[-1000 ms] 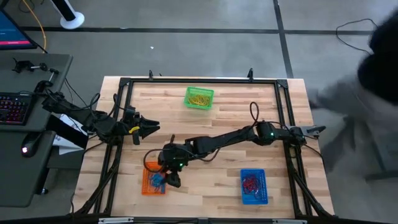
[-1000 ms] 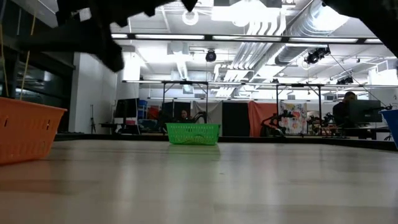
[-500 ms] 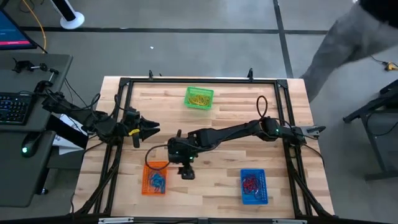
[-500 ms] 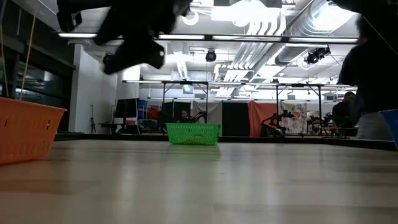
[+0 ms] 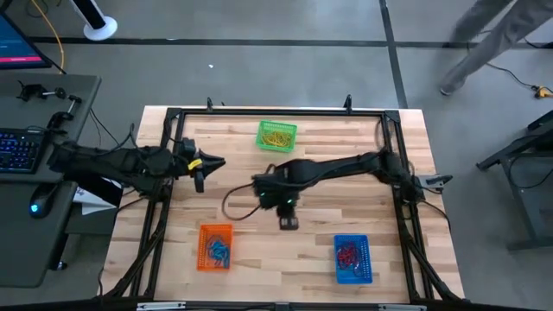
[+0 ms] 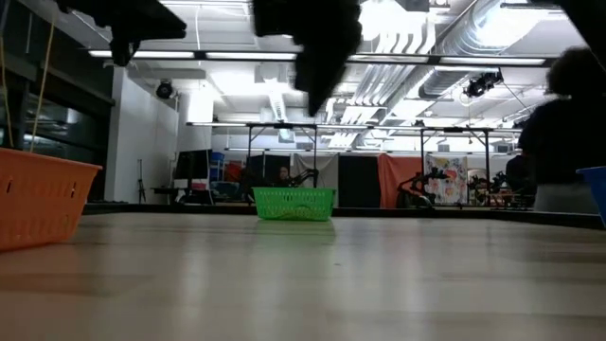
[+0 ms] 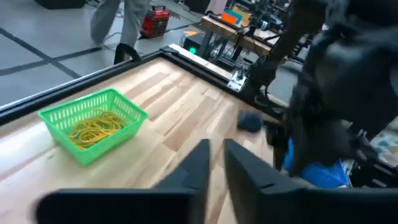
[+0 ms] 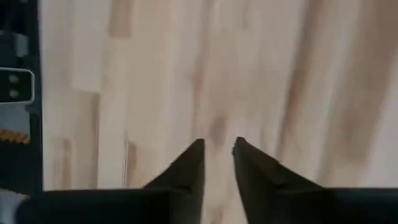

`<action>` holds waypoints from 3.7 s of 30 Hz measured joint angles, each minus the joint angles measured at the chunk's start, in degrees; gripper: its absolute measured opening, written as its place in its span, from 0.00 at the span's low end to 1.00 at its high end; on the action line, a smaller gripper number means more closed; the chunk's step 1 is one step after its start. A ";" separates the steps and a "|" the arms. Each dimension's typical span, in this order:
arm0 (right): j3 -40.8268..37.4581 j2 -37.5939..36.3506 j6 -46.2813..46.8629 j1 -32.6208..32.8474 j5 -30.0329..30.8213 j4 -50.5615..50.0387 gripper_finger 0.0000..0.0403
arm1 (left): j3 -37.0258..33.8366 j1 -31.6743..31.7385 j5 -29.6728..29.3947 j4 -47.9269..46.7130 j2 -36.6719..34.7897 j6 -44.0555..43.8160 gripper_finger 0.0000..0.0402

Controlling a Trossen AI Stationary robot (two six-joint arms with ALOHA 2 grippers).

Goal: Sort rubber bands into baskets
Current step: Return to Home Position

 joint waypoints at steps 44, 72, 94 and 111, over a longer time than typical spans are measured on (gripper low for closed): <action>-74.49 -71.53 56.25 13.79 29.20 43.98 0.00 | -33.76 1.09 11.78 20.01 -19.72 -8.90 0.00; -115.45 -110.85 15.89 -12.00 8.33 77.67 0.00 | -33.80 1.09 11.72 19.81 -19.74 -8.88 0.00; -115.38 -122.29 17.04 -8.74 10.23 69.81 0.00 | -33.82 1.10 11.73 19.74 -19.74 -8.94 0.00; -115.36 -123.22 17.04 -5.00 10.12 70.17 0.00 | -33.84 1.11 11.72 18.99 -20.85 -8.96 0.00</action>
